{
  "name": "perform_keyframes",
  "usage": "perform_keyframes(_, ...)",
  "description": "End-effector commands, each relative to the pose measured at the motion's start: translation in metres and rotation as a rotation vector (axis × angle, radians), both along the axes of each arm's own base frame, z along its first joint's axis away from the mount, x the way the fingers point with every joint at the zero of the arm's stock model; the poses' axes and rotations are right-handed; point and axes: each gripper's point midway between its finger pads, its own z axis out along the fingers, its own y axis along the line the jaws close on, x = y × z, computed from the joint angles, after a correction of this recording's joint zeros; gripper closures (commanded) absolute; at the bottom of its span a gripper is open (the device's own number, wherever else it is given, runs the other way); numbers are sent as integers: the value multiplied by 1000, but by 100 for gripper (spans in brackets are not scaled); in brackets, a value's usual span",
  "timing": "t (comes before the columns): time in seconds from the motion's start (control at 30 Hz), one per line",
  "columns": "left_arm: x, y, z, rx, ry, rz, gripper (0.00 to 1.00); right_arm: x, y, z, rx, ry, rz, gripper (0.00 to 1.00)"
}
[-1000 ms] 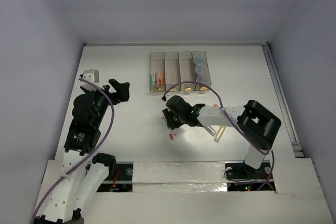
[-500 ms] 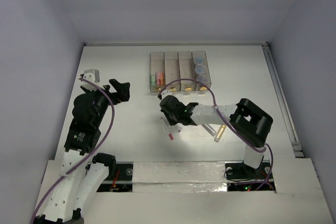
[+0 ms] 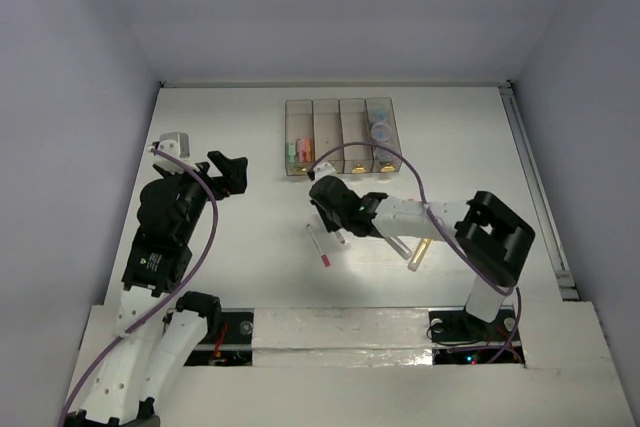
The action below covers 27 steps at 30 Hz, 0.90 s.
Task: Sort the stationery into containers
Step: Pick up the pen from the center of the board, then place the pen in the storage box.
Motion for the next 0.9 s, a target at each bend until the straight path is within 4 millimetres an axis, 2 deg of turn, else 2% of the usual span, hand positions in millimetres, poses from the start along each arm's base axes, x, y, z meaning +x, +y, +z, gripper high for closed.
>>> perform_keyframes(0.0,1,-1,15,-6,-62,-8,5,26,21,75,191,-156,-41,100)
perform_keyframes(0.07,1,-2,15,-6,-62,-15,5,45,22,93,237,-178,-66,100)
perform_keyframes(0.1,0,-3,15,-7,-66,-21,5,60,30,107,274,-205,-78,100)
perform_keyframes(0.17,-2,-2,16,-9,-69,-18,5,93,22,119,306,-229,-117,100)
perform_keyframes(0.23,-1,0,17,-7,-71,-6,5,125,26,134,356,-247,-145,100)
perform_keyframes(0.27,-2,-3,16,-7,-69,-17,5,145,16,138,368,-253,-172,100)
perform_keyframes(0.33,-3,-4,17,-9,-72,-23,5,174,17,147,394,-264,-201,100)
perform_keyframes(0.37,-5,-3,18,-10,-80,-23,5,188,10,149,404,-273,-222,100)
perform_keyframes(0.47,-6,-3,19,-8,-83,-22,5,212,8,152,432,-278,-247,100)
perform_keyframes(0.5,-5,-3,19,-6,-81,-20,5,223,1,154,440,-285,-267,100)
perform_keyframes(0.63,-6,-8,17,-7,-77,-42,5,250,-5,151,455,-268,-297,100)
perform_keyframes(0.87,-6,-8,18,-7,-77,-40,5,255,8,118,462,-194,-294,100)
